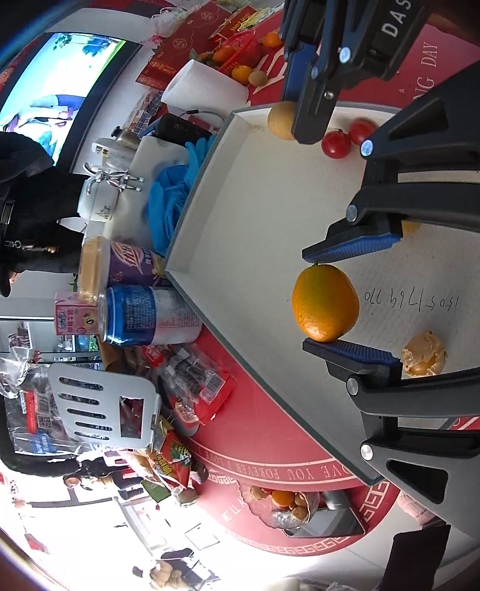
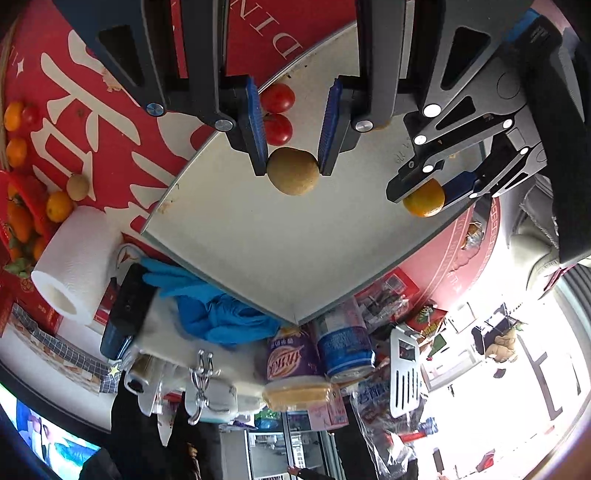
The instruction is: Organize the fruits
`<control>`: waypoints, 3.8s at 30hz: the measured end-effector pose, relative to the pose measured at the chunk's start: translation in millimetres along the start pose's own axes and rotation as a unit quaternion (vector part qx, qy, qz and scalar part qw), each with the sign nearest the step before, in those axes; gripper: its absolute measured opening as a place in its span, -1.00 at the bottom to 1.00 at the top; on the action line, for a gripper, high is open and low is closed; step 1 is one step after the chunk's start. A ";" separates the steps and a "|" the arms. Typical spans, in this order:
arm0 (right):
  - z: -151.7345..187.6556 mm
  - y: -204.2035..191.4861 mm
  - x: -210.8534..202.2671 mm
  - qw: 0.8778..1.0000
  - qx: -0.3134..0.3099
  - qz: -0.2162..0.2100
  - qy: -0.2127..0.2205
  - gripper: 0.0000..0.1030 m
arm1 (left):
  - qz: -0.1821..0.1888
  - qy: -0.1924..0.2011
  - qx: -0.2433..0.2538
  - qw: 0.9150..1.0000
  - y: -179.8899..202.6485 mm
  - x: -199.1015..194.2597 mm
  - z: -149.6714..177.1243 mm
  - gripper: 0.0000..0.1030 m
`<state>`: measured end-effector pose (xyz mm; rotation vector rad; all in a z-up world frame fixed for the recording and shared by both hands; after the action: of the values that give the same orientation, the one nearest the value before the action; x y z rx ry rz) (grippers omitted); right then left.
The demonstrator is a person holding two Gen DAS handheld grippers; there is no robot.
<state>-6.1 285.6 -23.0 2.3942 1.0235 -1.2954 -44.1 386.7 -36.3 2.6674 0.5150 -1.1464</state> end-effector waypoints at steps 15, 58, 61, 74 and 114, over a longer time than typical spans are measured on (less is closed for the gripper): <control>2.0 5.1 14.3 1.000 0.006 -0.005 -0.019 -0.20 | -0.011 -0.003 0.008 1.000 3.1 1.5 4.6 0.48; 125.5 250.8 -70.5 0.957 0.188 0.218 0.019 0.99 | 0.095 -0.054 0.134 0.985 211.9 -9.4 71.2 0.78; 125.6 251.0 -70.6 0.957 0.188 0.218 0.019 0.99 | 0.093 -0.057 0.134 0.985 213.5 -8.6 71.7 0.85; 125.6 250.8 -70.9 0.957 0.187 0.219 0.019 0.99 | 0.074 -0.064 0.111 0.989 216.9 -1.8 69.3 0.99; 125.8 251.0 -71.1 0.957 0.187 0.219 0.020 0.99 | 0.072 -0.063 0.109 0.989 219.4 0.4 69.0 0.99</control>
<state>56.5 6.5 -68.8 2.7119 0.2293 -1.3629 -4.6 163.5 -75.1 2.7316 0.1800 -1.3869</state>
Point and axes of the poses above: each gripper's, at about its wrist camera, not at the fingertips, and x roughly the way its jaws point, y to its right, z to its underside, the point moved 9 cm from there along x, roughly the way its jaws point, and after that the axes turned 1 degree about y, right-handed, at the moved point
